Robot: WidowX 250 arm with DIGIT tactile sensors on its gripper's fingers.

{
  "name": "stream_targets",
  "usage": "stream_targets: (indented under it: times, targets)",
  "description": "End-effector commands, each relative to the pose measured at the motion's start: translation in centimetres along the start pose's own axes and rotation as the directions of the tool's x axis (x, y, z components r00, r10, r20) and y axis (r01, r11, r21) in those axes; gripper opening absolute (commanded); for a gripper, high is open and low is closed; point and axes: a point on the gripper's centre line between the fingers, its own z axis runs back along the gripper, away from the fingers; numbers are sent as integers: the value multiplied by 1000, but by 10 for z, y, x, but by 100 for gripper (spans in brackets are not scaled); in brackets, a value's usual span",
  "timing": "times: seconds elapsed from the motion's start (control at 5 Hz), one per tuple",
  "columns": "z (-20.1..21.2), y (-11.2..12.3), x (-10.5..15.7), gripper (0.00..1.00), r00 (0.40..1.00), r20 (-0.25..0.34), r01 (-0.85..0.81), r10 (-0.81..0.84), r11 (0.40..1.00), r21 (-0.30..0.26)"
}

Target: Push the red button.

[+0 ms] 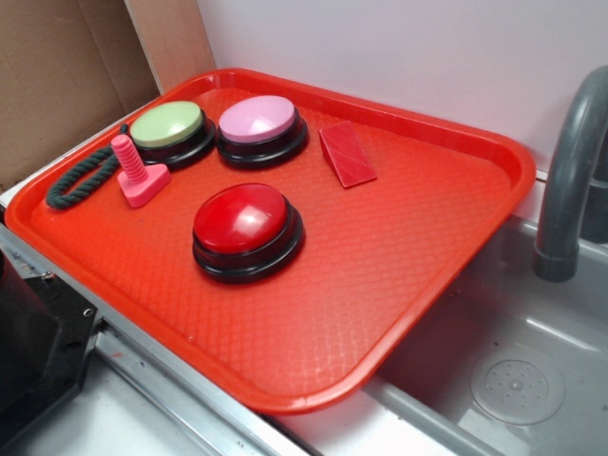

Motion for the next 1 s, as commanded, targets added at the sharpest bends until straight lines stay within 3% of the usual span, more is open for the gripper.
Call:
stream_targets:
  times: [0.0, 0.2, 0.6, 0.8]
  targets:
    - [0, 0, 0, 100, 1000, 0, 0, 0, 1000, 0]
    - [-47, -12, 41, 100, 985, -30, 170, -169, 984, 43]
    - [-116, -12, 97, 100, 917, -129, 394, -379, 910, 129]
    - [-142, -26, 100, 100, 911, -124, 407, -393, 904, 127]
